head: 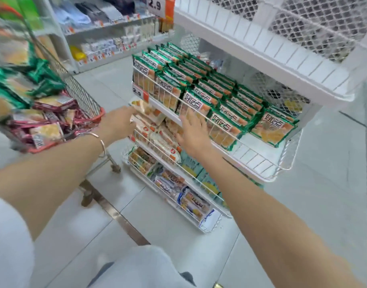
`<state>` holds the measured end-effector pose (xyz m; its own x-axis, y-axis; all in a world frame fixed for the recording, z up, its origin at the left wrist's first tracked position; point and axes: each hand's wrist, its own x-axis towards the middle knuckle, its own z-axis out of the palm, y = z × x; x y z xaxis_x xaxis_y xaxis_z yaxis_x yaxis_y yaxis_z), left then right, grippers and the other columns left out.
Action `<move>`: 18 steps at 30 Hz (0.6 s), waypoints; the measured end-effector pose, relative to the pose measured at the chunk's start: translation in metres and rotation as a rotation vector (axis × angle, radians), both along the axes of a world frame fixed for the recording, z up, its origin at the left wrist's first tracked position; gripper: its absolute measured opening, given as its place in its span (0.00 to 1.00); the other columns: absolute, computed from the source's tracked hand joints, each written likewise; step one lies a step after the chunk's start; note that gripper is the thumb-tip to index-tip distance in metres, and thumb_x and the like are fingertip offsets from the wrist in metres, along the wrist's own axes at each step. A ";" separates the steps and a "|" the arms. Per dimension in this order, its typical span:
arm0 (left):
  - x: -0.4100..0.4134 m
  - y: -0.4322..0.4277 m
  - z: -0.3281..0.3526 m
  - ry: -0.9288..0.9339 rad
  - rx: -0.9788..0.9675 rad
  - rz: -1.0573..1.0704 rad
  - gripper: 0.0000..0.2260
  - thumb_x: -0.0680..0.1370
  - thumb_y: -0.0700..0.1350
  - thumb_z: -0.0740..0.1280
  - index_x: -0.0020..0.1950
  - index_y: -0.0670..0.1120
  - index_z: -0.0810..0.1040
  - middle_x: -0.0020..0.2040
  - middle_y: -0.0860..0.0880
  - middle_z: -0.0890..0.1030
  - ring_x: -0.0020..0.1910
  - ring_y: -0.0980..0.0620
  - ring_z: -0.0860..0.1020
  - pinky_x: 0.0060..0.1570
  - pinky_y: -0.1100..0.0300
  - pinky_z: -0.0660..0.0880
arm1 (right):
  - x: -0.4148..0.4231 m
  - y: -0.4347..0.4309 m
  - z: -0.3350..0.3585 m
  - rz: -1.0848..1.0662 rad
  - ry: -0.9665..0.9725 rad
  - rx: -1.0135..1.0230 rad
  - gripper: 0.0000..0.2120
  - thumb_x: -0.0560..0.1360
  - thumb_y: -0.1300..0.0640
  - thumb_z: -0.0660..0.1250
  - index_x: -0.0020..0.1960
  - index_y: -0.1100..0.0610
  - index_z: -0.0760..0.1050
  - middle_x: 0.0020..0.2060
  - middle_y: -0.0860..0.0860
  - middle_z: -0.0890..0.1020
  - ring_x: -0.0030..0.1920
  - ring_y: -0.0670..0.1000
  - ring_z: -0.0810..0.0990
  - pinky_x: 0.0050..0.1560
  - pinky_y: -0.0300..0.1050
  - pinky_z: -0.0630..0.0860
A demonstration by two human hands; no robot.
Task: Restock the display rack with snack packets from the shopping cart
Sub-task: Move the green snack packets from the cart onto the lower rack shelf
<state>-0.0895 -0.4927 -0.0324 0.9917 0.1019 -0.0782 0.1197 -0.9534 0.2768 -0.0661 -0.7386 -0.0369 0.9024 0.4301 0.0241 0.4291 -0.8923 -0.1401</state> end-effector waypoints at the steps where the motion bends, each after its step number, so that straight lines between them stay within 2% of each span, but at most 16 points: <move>1: -0.006 0.028 -0.002 0.012 -0.005 0.035 0.17 0.81 0.47 0.63 0.70 0.49 0.72 0.68 0.43 0.75 0.63 0.39 0.76 0.61 0.45 0.74 | -0.003 0.033 -0.008 0.028 0.028 0.009 0.28 0.81 0.49 0.61 0.78 0.56 0.58 0.80 0.59 0.51 0.80 0.58 0.50 0.78 0.60 0.46; 4: -0.033 0.110 -0.005 0.071 -0.021 0.128 0.13 0.79 0.44 0.63 0.64 0.47 0.75 0.61 0.42 0.79 0.56 0.40 0.79 0.61 0.44 0.75 | -0.009 0.126 -0.028 0.097 0.108 0.030 0.30 0.81 0.51 0.62 0.79 0.55 0.55 0.80 0.59 0.52 0.80 0.58 0.51 0.78 0.60 0.48; 7: -0.063 0.185 -0.013 0.125 0.007 0.177 0.18 0.79 0.42 0.62 0.68 0.50 0.73 0.72 0.45 0.73 0.61 0.41 0.78 0.57 0.47 0.77 | -0.013 0.210 -0.041 0.152 0.218 0.041 0.32 0.79 0.53 0.64 0.79 0.54 0.56 0.79 0.59 0.55 0.78 0.59 0.55 0.77 0.59 0.53; 8: -0.072 0.209 -0.016 0.138 0.000 0.208 0.18 0.78 0.43 0.63 0.68 0.51 0.73 0.72 0.46 0.74 0.61 0.42 0.78 0.55 0.48 0.77 | -0.013 0.235 -0.046 0.172 0.247 0.025 0.31 0.79 0.53 0.63 0.79 0.55 0.57 0.78 0.59 0.57 0.77 0.61 0.58 0.76 0.58 0.56; 10: -0.087 0.254 -0.024 0.157 -0.045 0.292 0.17 0.78 0.44 0.62 0.67 0.50 0.75 0.66 0.46 0.79 0.59 0.43 0.79 0.55 0.49 0.78 | -0.012 0.282 -0.054 0.216 0.305 0.011 0.26 0.79 0.55 0.63 0.76 0.58 0.63 0.75 0.61 0.63 0.73 0.63 0.65 0.72 0.58 0.65; 12: -0.098 0.287 -0.029 0.159 -0.133 0.418 0.17 0.79 0.42 0.62 0.68 0.47 0.76 0.64 0.45 0.80 0.59 0.43 0.79 0.55 0.51 0.78 | -0.006 0.326 -0.065 0.237 0.348 0.016 0.22 0.78 0.55 0.63 0.71 0.58 0.71 0.71 0.60 0.69 0.69 0.63 0.71 0.67 0.55 0.70; 15: -0.102 0.334 -0.041 0.122 -0.258 0.585 0.14 0.79 0.41 0.63 0.63 0.45 0.79 0.61 0.44 0.81 0.58 0.42 0.79 0.55 0.52 0.77 | 0.012 0.383 -0.083 0.217 0.407 0.063 0.21 0.76 0.53 0.67 0.67 0.58 0.76 0.68 0.58 0.73 0.68 0.59 0.72 0.68 0.54 0.70; 18: -0.092 0.378 -0.054 0.090 -0.357 0.725 0.11 0.79 0.41 0.63 0.58 0.43 0.81 0.59 0.42 0.82 0.58 0.41 0.79 0.58 0.51 0.76 | 0.037 0.433 -0.101 0.243 0.488 0.081 0.21 0.77 0.54 0.66 0.69 0.57 0.75 0.70 0.57 0.72 0.69 0.59 0.71 0.70 0.56 0.69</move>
